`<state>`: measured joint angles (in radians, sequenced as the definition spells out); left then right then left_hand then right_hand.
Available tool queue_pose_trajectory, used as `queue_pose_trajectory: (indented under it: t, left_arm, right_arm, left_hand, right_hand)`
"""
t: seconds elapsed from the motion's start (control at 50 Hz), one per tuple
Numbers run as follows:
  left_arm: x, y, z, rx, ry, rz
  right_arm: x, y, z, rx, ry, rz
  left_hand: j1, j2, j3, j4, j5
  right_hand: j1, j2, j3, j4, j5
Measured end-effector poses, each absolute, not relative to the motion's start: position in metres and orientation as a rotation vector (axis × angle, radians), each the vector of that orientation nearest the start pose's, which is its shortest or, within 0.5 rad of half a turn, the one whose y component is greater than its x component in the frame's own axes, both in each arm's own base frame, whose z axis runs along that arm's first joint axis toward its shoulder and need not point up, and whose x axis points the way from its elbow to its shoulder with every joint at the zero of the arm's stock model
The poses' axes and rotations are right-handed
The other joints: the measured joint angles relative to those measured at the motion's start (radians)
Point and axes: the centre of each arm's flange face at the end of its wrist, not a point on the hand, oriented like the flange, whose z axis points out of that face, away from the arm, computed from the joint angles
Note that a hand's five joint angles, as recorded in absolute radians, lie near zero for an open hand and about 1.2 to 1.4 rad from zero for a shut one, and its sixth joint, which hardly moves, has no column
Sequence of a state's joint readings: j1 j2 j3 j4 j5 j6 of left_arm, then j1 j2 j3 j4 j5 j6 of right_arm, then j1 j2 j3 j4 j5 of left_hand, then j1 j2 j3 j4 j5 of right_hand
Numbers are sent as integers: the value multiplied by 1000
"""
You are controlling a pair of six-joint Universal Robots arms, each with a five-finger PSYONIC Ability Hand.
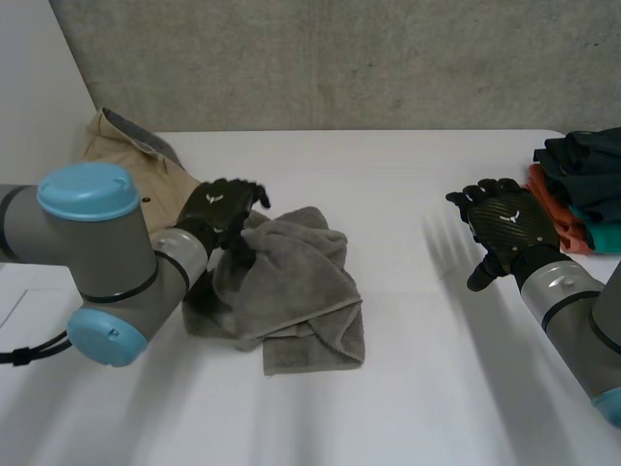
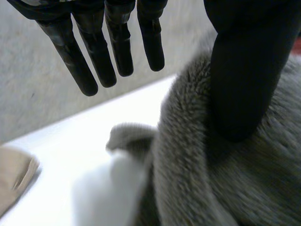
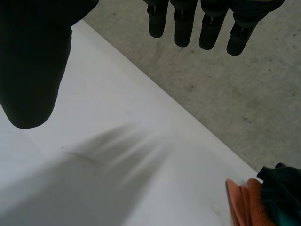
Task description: Fold the laundry.
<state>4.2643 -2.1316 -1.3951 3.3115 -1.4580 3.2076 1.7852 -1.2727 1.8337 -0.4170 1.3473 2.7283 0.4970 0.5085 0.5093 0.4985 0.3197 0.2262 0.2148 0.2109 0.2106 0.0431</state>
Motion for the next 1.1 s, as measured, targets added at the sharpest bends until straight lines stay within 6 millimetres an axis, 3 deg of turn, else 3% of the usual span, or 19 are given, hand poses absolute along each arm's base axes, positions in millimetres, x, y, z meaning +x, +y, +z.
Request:
queue_pose_trajectory:
  t: [0.04,0.16,0.26,0.36,0.48,0.58,0.66,0.82,0.88,0.92,0.96,0.98,1.1]
  left_arm:
    - [-296,-296,174,816,2586,-2083]
    - [-282,-284,200,784,2486,-2090]
    - [-269,-252,216,792,2461,-2105]
    - [-259,-218,206,837,2507,-2041]
    - [-258,-197,180,893,2550,-1980]
    - [-266,-200,161,921,2550,-1987]
    - [-275,-213,146,925,2529,-2028]
    - [-292,-241,126,961,2517,-2068]
    - [-296,-248,123,979,2515,-2071]
    - [-297,-254,122,985,2507,-2079]
    - [-298,-257,123,983,2502,-2084]
    - [-297,-259,124,980,2498,-2089]
    - [-293,-269,131,938,2472,-2111]
  right_arm:
    - [218,-287,173,-937,2163,-2015]
    - [216,-276,175,-912,2250,-1905]
    - [219,-260,177,-825,2336,-1727]
    - [230,-241,177,-726,2366,-1550]
    - [252,-220,172,-667,2337,-1409]
    - [273,-208,163,-692,2309,-1345]
    - [292,-199,153,-740,2300,-1323]
    - [313,-201,135,-774,2334,-1355]
    - [319,-204,129,-780,2336,-1367]
    - [325,-206,125,-786,2327,-1379]
    - [328,-207,124,-788,2317,-1387]
    - [331,-208,123,-788,2304,-1400]
    - [343,-214,122,-775,2245,-1485]
  left_hand:
    - [-6,-25,-25,-28,-29]
    - [-6,-25,-25,-28,-29]
    - [-5,-23,-24,-25,-22]
    - [4,4,4,20,28]
    - [41,27,28,44,50]
    - [40,26,28,44,50]
    - [35,19,20,21,18]
    - [44,28,29,33,35]
    - [155,137,126,141,143]
    - [421,384,380,393,382]
    - [469,448,432,444,431]
    - [604,627,627,641,610]
    - [604,657,678,697,626]
  right_hand:
    - [0,0,0,0,0]
    - [0,0,0,0,0]
    - [0,0,0,0,0]
    - [0,0,0,0,0]
    - [0,0,0,0,0]
    - [0,0,0,0,0]
    - [0,1,2,2,1]
    - [4,2,2,2,4]
    - [4,2,3,2,5]
    - [4,3,9,11,16]
    - [20,30,42,44,45]
    - [37,51,58,58,59]
    - [406,420,422,420,412]
